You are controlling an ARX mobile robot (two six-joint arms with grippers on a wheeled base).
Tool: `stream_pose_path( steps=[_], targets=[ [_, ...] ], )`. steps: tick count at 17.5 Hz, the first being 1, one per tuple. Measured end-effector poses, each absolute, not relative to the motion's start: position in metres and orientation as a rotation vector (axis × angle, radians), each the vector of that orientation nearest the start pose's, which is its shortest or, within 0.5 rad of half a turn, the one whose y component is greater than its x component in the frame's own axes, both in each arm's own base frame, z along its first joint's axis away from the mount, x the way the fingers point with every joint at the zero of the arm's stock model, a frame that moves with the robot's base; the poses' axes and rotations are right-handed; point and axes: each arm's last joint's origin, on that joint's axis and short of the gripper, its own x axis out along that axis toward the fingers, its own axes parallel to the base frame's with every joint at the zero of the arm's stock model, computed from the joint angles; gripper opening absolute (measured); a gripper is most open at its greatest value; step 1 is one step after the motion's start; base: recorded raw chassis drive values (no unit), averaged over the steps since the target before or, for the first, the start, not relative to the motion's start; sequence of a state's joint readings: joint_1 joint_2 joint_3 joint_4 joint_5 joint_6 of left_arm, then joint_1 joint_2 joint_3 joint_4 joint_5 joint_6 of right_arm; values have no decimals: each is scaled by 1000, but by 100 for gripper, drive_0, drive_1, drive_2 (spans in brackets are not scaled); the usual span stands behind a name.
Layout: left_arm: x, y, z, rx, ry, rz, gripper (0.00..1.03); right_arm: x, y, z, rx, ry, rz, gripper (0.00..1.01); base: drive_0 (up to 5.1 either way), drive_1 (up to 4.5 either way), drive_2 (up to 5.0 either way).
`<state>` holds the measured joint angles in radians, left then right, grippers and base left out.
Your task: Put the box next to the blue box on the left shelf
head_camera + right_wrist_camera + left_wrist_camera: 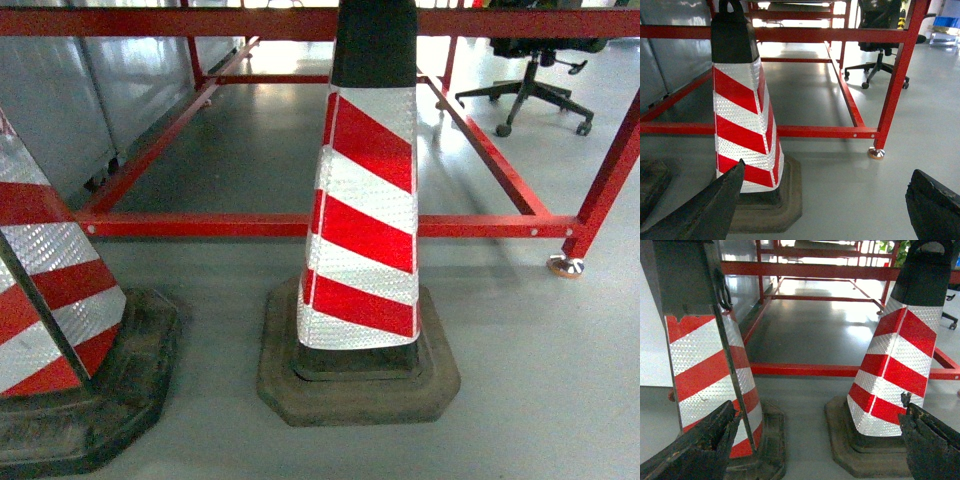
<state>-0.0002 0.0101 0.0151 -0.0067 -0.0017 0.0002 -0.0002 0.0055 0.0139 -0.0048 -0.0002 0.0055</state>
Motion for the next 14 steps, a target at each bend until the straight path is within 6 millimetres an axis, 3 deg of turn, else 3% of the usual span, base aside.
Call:
stream_pose_path(
  steps=[14],
  targets=[
    [97,0,167,0,2,2,98,97,0,167,6,-4,0,98,0,0,0]
  ],
)
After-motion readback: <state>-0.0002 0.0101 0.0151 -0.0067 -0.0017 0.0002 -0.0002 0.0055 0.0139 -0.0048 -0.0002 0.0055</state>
